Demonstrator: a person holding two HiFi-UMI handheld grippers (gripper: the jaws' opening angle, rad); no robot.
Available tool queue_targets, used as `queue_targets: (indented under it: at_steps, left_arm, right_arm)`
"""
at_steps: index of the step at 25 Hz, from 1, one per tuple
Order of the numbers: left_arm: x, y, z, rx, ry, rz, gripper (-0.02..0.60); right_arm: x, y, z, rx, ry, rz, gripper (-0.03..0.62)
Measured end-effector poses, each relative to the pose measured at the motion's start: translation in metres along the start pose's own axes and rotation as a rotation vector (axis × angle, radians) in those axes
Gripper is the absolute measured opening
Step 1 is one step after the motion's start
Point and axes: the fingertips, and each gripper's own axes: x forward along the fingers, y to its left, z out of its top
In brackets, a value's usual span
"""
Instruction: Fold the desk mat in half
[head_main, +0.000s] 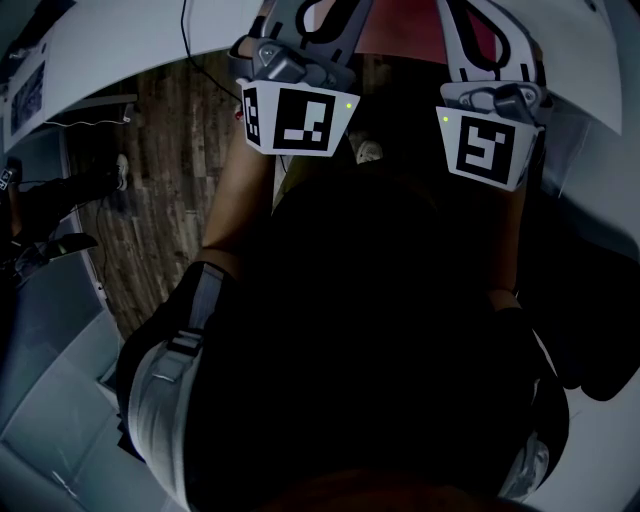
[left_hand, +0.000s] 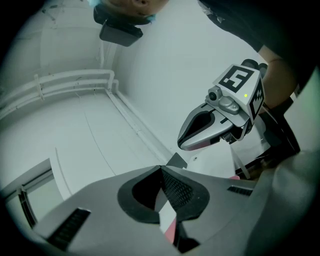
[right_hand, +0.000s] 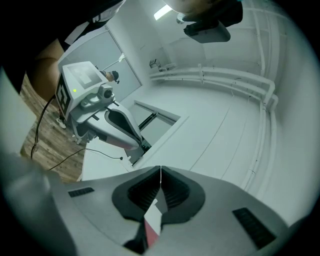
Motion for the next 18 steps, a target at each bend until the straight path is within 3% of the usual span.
queue_targets:
  at_steps: [13,18]
  left_arm:
    - [0.032,-0.036,-0.021,-0.021,0.011,-0.092,0.012]
    - [0.041,-0.033,-0.049,-0.047,0.040,-0.120,0.012]
  right_arm:
    - [-0.001,0.001,-0.045,0.027,0.076,-0.008,0.031]
    - [0.020,0.012,-0.061,0.043,0.127,0.018,0.032]
